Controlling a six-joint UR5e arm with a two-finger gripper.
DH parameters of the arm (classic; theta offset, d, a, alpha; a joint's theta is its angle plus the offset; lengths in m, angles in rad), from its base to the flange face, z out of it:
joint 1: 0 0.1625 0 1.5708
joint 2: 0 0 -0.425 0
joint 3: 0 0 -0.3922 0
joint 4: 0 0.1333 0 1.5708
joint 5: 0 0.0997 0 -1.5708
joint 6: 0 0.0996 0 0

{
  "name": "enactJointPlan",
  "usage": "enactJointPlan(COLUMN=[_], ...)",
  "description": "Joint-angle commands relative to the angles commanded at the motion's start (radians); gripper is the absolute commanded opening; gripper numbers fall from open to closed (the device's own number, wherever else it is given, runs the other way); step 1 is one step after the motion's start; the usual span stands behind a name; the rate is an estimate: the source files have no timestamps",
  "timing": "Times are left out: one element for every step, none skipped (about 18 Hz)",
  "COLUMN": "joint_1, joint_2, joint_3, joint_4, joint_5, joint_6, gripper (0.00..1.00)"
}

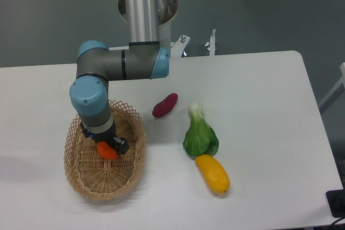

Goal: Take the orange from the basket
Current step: 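Close the gripper on the orange inside the basket, then lift the orange out of the basket and carry it over the bok choy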

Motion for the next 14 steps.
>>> enactJointPlan(joint_1=[0.0,0.0,0.0,0.006,0.011,0.015,0.027,0.049,0.067,0.081,0.098,0.124,0.156,0.179], joint_2=[0.003,0.008,0.012,0.04,0.055,0.061,0.066,0.077,0.081,0.086,0.09,0.098,0.11,0.12], joint_3=[0.005,0.008,0.011,0.021,0.038,0.064,0.087,0.113,0.136,0.155,0.173,0.19,0.212,0.224], joint_4=[-0.002,-0.002,-0.002,-0.002,-0.006,-0.011,-0.017,-0.023,-0.025,-0.029,-0.038,-0.049,-0.076,-0.093], joint_5=[0.0,-0.002,-0.003,-0.011,-0.011,-0.011,-0.011,-0.011,-0.012,-0.014,-0.018,-0.026,-0.038,-0.038], joint_6=[0.002,0.003,0.005,0.006,0.006,0.011,0.023,0.052,0.086,0.112,0.129,0.147,0.199,0.24], gripper=[0.58,0.58,0.58,0.58,0.58,0.58,0.58,0.58,0.58,0.58,0.58,0.58,0.58,0.58])
